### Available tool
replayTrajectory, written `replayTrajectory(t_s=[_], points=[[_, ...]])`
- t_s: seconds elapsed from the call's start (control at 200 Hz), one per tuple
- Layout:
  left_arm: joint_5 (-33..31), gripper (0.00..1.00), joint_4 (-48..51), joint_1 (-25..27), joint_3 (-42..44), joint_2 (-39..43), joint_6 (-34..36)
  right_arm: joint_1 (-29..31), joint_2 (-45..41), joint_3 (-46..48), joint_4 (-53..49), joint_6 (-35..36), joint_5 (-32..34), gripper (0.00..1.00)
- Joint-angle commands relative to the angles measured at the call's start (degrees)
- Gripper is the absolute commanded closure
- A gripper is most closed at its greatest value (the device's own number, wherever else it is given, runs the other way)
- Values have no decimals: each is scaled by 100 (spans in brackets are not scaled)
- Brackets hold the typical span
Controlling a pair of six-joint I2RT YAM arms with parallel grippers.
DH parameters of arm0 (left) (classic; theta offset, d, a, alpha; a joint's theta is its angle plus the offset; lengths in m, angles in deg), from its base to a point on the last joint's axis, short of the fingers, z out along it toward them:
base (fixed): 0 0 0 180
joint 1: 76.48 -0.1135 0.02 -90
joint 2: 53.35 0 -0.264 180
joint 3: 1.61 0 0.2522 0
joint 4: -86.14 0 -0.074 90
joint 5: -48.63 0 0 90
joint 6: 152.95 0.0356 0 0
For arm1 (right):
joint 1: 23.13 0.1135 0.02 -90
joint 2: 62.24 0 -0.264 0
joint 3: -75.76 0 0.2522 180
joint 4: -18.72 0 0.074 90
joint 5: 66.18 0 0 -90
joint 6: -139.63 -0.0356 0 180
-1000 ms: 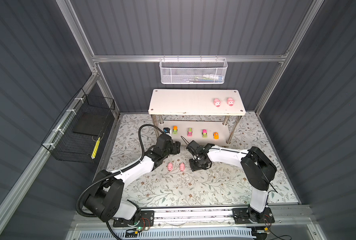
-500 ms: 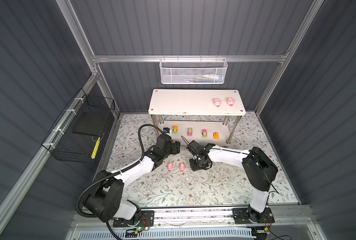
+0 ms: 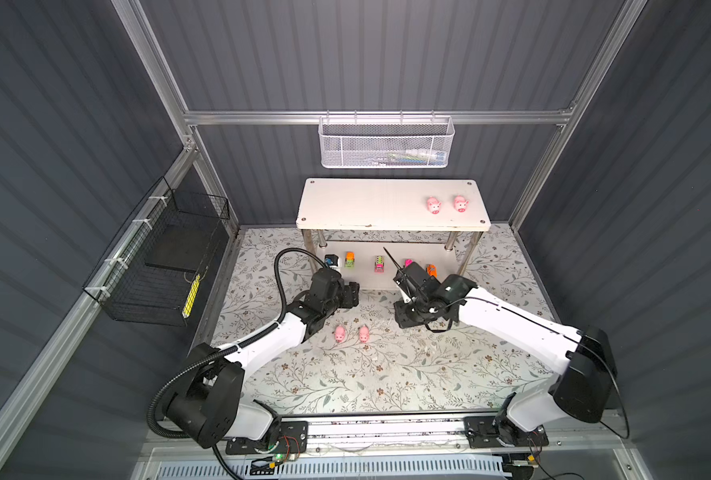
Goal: Place and organize the plastic toys onto the shelf
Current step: 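Close the right gripper on the pink pig and lift it, then carry the pink pig with the right gripper up over the top shelf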
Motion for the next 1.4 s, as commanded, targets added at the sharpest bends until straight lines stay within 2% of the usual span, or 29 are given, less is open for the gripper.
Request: replayTrajectory(t_s=[0.0, 0.275, 0.39, 0.6, 0.785, 0.875, 1.03, 1.396], points=[[-42, 25, 65, -5, 35, 5, 9, -25, -269, -589, -842, 205, 397, 65], [29, 25, -21, -5, 66, -75, -20, -24, -343, -1979, -1624, 498, 591, 66], [56, 25, -48, -5, 49, -99, -20, -25, -161, -2839, -1991, 701, 822, 65], [122, 25, -104, -14, 40, -169, -11, -42, 763, -5058, -2734, 1258, 1338, 66], [204, 25, -160, -14, 30, -226, -35, -288, 1836, -6992, -3114, 1627, 1268, 66], [214, 25, -161, -14, 31, -228, -37, -442, 2101, -7283, -3008, 1714, 1160, 66], [234, 25, -167, -23, 5, -251, -30, -763, 2251, -7161, -2556, 1780, 1023, 66], [259, 25, -175, -40, -20, -294, -22, -1100, 2644, -7246, -1848, 1860, 696, 66]])
